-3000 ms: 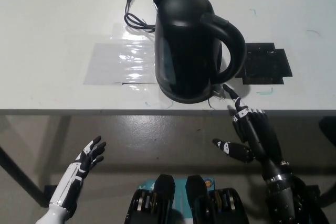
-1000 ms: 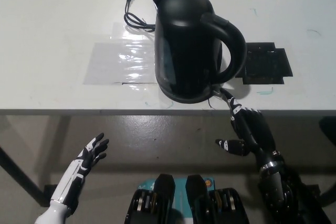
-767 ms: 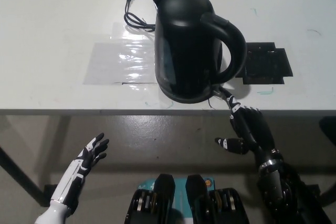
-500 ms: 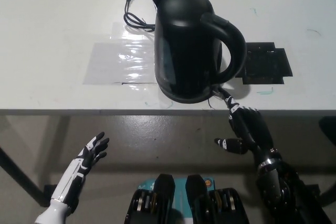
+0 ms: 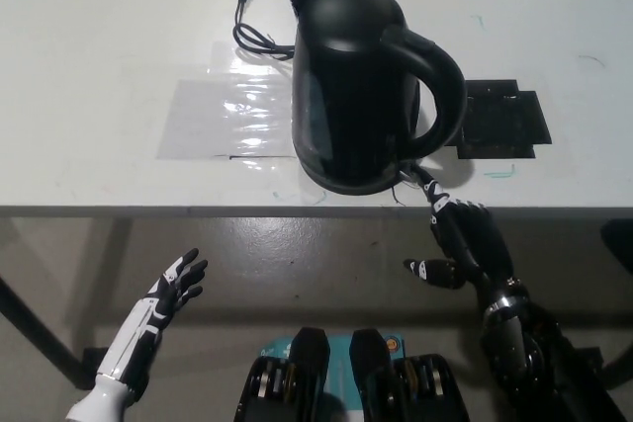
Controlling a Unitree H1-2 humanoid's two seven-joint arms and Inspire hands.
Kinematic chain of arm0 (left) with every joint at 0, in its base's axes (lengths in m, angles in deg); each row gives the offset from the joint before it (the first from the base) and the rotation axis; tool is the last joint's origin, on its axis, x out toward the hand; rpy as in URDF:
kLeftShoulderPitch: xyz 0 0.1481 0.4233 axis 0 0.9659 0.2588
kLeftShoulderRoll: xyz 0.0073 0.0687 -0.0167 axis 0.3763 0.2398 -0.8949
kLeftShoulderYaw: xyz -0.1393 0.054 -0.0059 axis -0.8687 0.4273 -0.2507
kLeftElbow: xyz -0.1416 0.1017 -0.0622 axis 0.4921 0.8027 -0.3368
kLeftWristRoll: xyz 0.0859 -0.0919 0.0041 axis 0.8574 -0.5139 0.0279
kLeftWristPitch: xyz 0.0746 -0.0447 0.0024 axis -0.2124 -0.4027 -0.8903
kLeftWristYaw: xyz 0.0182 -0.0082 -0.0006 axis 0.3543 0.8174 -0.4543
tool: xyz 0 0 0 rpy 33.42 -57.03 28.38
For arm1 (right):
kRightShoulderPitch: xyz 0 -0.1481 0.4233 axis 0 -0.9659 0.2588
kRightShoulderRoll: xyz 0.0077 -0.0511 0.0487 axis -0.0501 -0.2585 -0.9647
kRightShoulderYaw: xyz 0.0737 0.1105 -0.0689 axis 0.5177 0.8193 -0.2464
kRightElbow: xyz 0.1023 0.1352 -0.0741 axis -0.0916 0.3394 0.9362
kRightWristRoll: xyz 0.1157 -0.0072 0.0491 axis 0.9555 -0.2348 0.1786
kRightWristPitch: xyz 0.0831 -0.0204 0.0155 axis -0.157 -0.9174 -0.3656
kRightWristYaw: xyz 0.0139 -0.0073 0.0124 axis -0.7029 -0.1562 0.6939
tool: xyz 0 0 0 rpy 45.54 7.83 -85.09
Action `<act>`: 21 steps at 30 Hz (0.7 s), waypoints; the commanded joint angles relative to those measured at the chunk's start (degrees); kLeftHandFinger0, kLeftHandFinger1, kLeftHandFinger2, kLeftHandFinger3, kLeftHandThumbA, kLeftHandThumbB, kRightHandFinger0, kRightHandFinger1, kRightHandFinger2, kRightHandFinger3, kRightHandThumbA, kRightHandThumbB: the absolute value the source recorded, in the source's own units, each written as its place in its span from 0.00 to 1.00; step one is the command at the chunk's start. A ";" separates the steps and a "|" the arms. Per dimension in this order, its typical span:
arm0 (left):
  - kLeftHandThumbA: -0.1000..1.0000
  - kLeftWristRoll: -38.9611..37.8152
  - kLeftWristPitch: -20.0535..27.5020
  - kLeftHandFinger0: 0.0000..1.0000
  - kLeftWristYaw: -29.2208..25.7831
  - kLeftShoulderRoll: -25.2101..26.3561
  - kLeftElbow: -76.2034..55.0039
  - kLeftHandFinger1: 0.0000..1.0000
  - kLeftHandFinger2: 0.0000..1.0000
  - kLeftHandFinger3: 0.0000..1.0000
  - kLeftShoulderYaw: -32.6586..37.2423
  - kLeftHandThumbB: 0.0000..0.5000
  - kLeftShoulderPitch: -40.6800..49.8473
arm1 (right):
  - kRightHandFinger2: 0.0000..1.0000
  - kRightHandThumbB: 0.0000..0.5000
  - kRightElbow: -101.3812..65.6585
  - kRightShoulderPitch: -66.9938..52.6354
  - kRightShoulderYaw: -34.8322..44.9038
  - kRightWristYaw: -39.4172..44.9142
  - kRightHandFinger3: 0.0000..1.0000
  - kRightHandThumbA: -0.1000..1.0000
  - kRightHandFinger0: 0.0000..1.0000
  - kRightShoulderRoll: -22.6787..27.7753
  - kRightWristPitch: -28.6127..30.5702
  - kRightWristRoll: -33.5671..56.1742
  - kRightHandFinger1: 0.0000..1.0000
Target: A kettle is kept at the center of the table close to the robot and the robot uses its right index finger to press downwards on the transparent start boiling button
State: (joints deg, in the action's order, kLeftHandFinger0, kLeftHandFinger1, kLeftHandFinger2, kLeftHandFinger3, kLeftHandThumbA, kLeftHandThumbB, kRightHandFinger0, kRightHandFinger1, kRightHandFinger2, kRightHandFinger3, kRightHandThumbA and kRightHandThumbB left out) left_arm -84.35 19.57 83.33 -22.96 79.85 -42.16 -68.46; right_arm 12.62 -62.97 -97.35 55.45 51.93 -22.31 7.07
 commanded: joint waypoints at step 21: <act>1.00 -0.46 1.86 1.00 0.84 1.13 -1.25 1.00 1.00 1.00 -0.09 0.65 -1.24 | 0.80 0.73 -34.34 -13.56 -0.22 6.36 1.00 1.00 0.56 2.39 11.06 15.21 0.63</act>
State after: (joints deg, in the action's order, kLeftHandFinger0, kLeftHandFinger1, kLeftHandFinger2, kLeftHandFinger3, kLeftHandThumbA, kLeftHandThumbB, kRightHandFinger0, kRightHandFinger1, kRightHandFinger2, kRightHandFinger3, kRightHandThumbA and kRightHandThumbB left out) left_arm -84.34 19.56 83.34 -22.89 79.88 -42.21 -68.60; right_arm -18.37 -75.54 -97.47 58.98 52.88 -18.34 13.20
